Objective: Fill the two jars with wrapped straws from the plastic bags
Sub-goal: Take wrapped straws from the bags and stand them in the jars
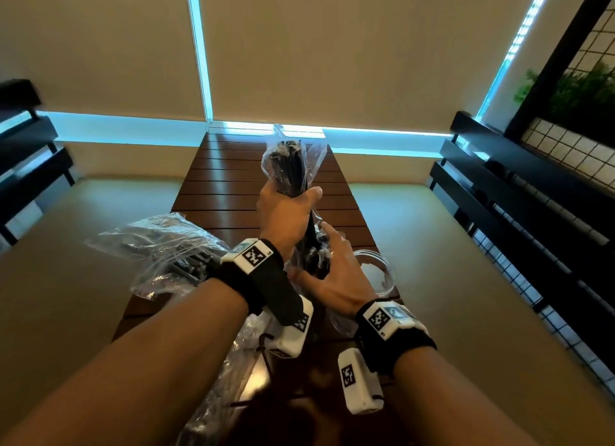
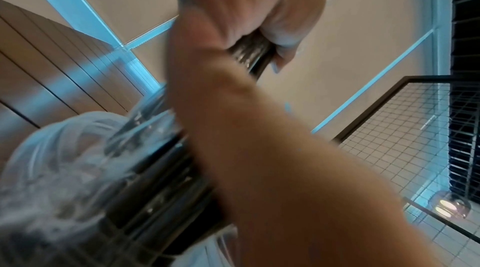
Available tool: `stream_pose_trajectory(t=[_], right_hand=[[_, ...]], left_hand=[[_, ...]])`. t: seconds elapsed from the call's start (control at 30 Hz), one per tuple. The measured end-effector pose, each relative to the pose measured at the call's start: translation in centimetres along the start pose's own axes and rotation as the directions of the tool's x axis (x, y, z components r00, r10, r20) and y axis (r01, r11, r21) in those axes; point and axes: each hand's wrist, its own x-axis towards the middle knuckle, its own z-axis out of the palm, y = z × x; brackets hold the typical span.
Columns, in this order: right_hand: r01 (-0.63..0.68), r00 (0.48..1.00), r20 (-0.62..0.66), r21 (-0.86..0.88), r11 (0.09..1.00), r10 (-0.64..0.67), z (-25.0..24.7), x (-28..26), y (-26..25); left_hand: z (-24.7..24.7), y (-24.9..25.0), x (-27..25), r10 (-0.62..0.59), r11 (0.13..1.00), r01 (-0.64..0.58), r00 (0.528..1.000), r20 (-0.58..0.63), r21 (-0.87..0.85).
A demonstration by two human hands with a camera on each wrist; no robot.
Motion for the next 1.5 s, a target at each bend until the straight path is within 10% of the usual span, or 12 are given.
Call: stream_pose_trajectory(t=[0.4,0.73,0.97,1.1,1.3,1.5], right_hand=[[-0.041,0.986,-0.165,-0.253,0.967,-0.001,0.3,0.9,0.2],[0.008,0.996,-0.090,-0.172,0.985,-0.024,-0.3,0.4,0.3],[-0.017,0.999,0.043,-0.001,1.000,0.017,-1.7,0.5,-0.5],[0.103,0.982,-0.185,0.294,0.950,-0.049,-1.9,0.6,-3.5],[0.243,0.937,-0.223,-0.135,0.961,-0.268,1.9,1.5,-4.7],[0.297,0.903,-0.256,-0.207,0.932,-0.344,3.2,2.1,-3.5]], left_hand=[[-0.5,-0.9,0.3,0.009,0.999,-0.011,0.998,0.059,0.036],[-2.9,-6.0,-3.2,-0.027,0.996,-0.003,0.936,0.351,0.085],[-4.2,-6.3,-4.0,0.034,0.994,-0.074,0.898,0.439,0.075],[-4.9,-6.9,-4.2,0.057,0.985,-0.122,0.896,0.440,0.119],[-5.5,-7.7,-5.1,0.158,0.915,-0.270,0.924,0.348,0.300],[-6.2,-5.7,-5.2,-0.015,0.978,-0.094,0.853,0.521,0.183]])
